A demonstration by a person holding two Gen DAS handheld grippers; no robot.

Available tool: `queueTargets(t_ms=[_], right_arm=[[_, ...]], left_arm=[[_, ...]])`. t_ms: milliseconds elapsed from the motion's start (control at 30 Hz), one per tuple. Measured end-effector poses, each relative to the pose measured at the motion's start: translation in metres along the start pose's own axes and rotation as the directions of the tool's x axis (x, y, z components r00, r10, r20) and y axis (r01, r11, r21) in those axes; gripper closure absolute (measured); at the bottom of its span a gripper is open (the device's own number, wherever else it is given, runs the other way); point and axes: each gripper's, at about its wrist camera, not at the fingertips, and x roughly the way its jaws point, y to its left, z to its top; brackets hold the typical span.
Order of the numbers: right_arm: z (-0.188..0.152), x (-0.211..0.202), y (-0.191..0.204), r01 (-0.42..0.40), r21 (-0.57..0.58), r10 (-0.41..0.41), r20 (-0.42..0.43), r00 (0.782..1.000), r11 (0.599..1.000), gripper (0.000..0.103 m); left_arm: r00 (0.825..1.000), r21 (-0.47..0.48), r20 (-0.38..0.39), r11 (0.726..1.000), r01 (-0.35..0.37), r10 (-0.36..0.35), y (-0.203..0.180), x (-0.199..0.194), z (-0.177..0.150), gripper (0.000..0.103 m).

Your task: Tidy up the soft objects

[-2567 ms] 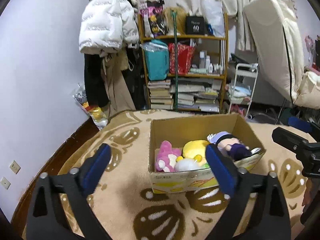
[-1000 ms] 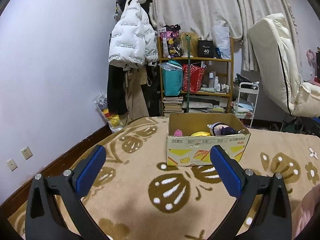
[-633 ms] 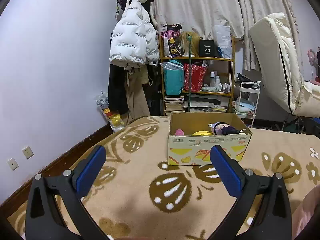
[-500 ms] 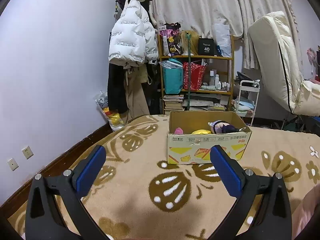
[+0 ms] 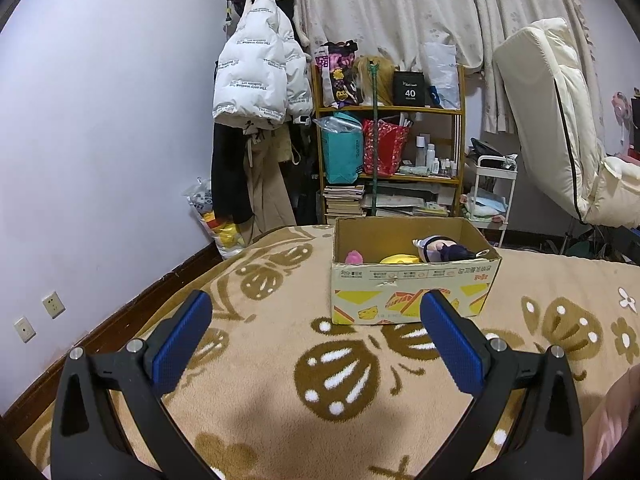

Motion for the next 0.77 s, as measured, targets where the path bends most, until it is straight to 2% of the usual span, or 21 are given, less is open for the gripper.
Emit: queueTargets(t_ms=[767], right_arm=[[-0.0013,0.001,0.0051,0.003,0.003,-0.003,0.0,1.0,1.0,0.0]], left_arm=[[1.0,0.009,0.004,1.0,0.008,-0.008,-0.0011,-0.0007,-0.0011,0.001]])
